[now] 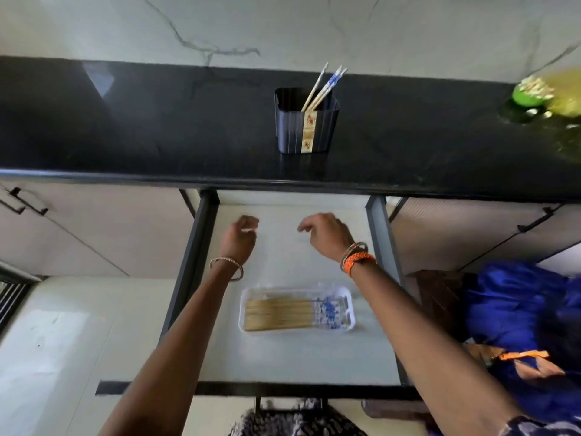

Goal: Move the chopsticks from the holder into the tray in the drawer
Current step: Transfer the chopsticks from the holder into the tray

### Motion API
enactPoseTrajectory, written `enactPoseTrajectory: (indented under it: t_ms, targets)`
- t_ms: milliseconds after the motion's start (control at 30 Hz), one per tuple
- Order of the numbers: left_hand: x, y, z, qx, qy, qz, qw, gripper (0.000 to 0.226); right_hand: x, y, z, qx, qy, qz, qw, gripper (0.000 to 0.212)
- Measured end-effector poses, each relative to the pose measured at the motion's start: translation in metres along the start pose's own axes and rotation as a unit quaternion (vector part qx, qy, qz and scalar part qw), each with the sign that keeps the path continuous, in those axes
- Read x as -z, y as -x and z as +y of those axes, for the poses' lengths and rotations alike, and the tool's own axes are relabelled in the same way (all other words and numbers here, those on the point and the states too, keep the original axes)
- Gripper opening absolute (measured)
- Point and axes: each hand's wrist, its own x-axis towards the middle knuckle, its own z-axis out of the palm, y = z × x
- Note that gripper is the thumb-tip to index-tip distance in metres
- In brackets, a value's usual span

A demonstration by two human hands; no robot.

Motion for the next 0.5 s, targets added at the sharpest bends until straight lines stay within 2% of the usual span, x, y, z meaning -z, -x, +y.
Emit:
enactPoseTrajectory:
  t_ms: [100,233,300,367,500]
  targets:
    - [0.007,-0.051,0.074,-0.106,0.009,0.020,0.994,0.023,0.069,-0.055,0.000,-0.010,-0.089,0.133,0.987,0.035]
    - [0.009,-0.113,0.144,-0.189,-0.018,0.059,0.980,0.026,0.140,-0.135,0.014,-0.043,-0.221,0.255,0.940,0.025]
    - [0.005,-0.143,0.159,-0.197,-0.049,0.064,0.977,0.028,0.163,-0.181,0.027,-0.089,-0.306,0.279,0.906,0.021]
    - [0.000,-0.166,0.160,-0.209,-0.105,0.056,0.971,0.031,0.173,-0.222,0.035,-0.111,-0.347,0.285,0.887,0.017]
    - [-0.010,-0.200,0.146,-0.242,-0.190,0.045,0.950,0.031,0.174,-0.285,0.045,-0.123,-0.327,0.265,0.899,0.026]
